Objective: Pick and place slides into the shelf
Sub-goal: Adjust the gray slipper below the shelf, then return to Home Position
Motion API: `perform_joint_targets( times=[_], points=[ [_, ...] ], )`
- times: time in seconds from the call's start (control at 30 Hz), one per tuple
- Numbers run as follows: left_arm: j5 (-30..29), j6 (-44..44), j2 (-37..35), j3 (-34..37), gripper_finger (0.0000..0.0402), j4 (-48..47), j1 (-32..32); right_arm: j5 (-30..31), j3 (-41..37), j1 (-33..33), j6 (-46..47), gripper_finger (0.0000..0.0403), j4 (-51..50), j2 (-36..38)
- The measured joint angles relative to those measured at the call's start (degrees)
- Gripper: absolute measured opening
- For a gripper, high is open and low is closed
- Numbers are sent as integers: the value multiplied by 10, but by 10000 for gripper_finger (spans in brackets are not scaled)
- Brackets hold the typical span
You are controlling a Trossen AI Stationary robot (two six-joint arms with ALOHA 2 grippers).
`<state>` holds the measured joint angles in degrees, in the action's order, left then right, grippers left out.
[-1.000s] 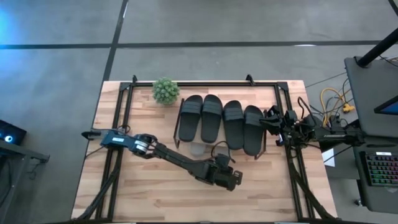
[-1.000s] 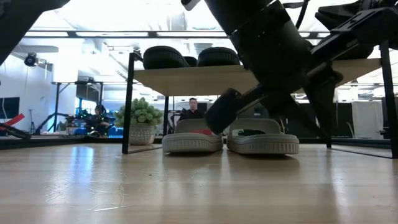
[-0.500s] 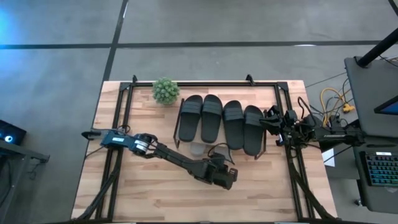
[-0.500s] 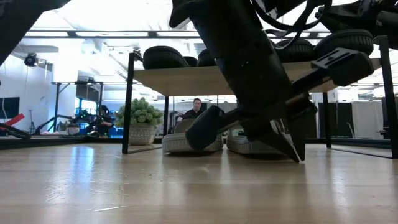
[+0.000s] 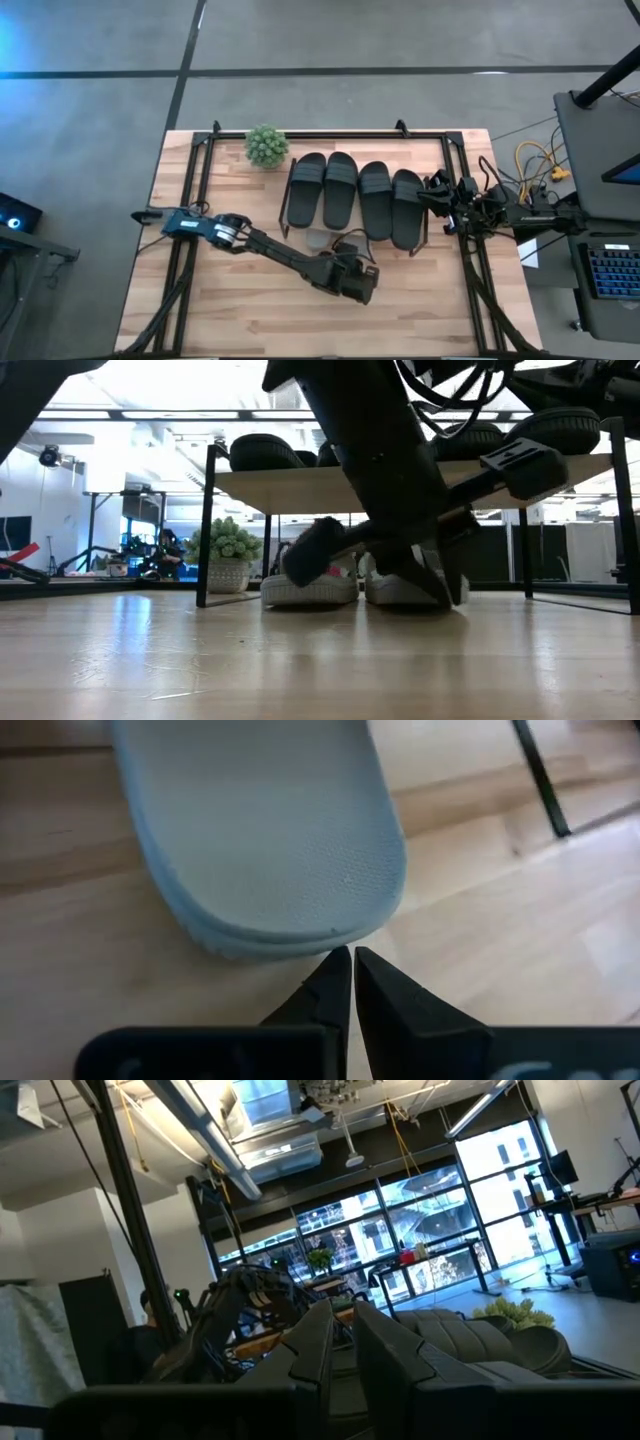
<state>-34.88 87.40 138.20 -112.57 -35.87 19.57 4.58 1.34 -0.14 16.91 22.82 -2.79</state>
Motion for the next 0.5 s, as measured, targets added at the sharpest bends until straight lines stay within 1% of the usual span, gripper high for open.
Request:
perform_joint_targets(
  times=[0.17,0.23,0.37,0.5],
  points=[
    [-12,80,-6,1,4,-79,1,0,0,0,0,38,0,0],
    [-12,92,-6,1,4,-85,3,0,0,0,0,38,0,0],
    [-13,88,-8,0,4,-64,10,0,0,0,0,38,0,0],
    [-20,41,-9,0,4,-16,23,0,0,0,0,38,0,0]
  ],
)
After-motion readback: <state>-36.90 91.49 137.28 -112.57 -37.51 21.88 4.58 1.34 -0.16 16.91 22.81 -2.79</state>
